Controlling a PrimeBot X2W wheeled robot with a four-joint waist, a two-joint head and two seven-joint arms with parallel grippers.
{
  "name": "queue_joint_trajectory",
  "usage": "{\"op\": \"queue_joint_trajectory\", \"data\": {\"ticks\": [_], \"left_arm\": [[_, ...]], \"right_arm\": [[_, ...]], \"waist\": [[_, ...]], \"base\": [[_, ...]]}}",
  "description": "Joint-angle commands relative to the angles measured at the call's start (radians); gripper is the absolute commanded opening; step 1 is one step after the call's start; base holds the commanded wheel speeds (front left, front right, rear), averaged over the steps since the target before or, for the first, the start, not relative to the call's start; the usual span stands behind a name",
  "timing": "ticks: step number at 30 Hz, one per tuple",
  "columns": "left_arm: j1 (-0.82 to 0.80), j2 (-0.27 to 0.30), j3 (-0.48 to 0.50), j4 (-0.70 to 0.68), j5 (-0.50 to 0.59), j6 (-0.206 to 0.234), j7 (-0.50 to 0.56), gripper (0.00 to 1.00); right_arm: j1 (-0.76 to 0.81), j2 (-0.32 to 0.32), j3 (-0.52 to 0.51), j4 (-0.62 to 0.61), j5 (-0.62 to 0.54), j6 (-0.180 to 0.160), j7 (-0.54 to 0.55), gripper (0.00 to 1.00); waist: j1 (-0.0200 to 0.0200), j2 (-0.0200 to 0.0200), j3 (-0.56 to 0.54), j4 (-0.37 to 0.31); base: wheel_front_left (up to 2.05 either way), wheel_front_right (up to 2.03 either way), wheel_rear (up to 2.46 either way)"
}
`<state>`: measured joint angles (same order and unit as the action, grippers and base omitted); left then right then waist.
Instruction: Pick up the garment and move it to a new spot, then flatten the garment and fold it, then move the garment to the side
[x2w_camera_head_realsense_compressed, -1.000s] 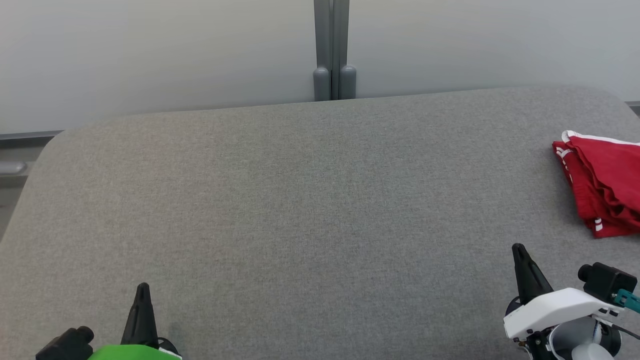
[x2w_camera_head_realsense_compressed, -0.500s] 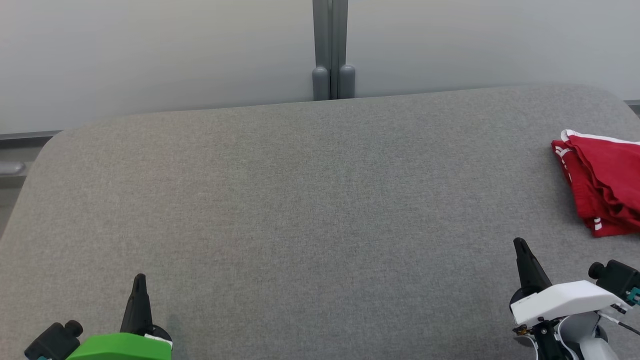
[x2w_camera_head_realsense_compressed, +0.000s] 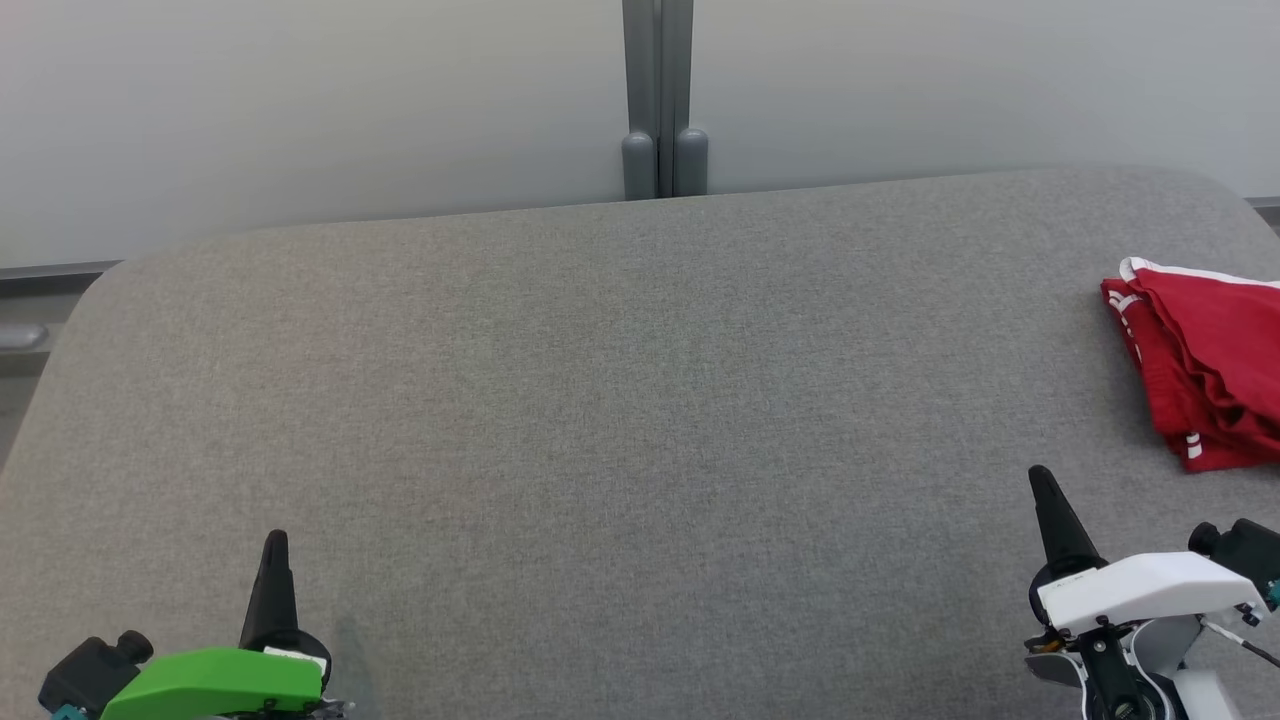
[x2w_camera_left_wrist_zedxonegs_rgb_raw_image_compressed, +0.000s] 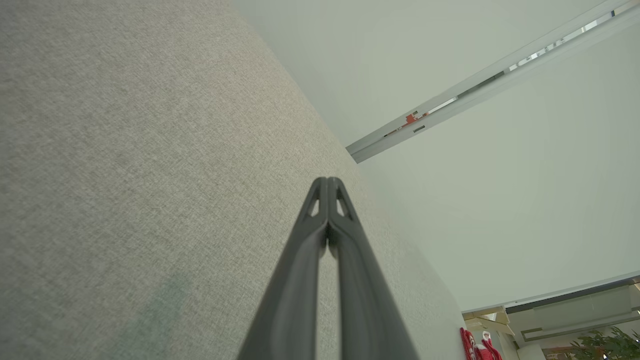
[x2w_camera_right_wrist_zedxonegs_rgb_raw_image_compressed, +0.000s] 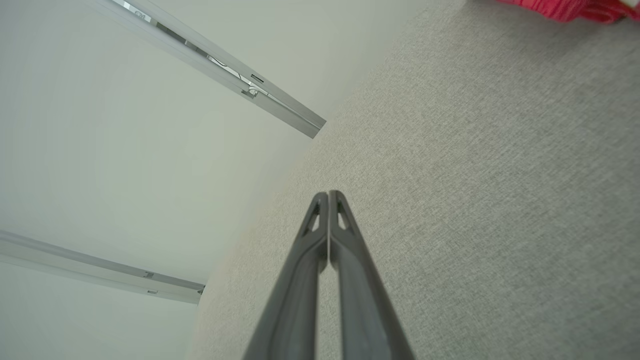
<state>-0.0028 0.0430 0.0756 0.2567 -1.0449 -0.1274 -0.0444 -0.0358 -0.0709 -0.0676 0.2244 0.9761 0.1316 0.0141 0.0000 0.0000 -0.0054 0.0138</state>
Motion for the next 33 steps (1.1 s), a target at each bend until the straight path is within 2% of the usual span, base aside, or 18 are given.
{"op": "queue_joint_trajectory", "data": {"ticks": [1, 10, 33], "left_arm": [[-0.029, 0.007, 0.007, -0.013, -0.027, -0.003, 0.006, 0.00], [-0.047, 0.008, 0.013, -0.014, -0.137, -0.003, 0.037, 0.00], [-0.077, 0.009, 0.026, -0.014, -0.327, -0.004, 0.093, 0.00]], "right_arm": [[-0.025, -0.001, -0.005, -0.006, 0.031, -0.001, 0.006, 0.00], [-0.037, 0.004, -0.014, -0.001, 0.154, -0.001, 0.026, 0.00], [-0.056, 0.011, -0.030, 0.008, 0.368, -0.001, 0.059, 0.00]], "waist": [[0.0000, 0.0000, 0.000, 0.000], [0.0000, 0.0000, 0.001, -0.002], [0.0000, 0.0000, 0.004, -0.007]], "base": [[0.00, 0.00, 0.00], [0.00, 0.00, 0.00], [0.00, 0.00, 0.00]]}}
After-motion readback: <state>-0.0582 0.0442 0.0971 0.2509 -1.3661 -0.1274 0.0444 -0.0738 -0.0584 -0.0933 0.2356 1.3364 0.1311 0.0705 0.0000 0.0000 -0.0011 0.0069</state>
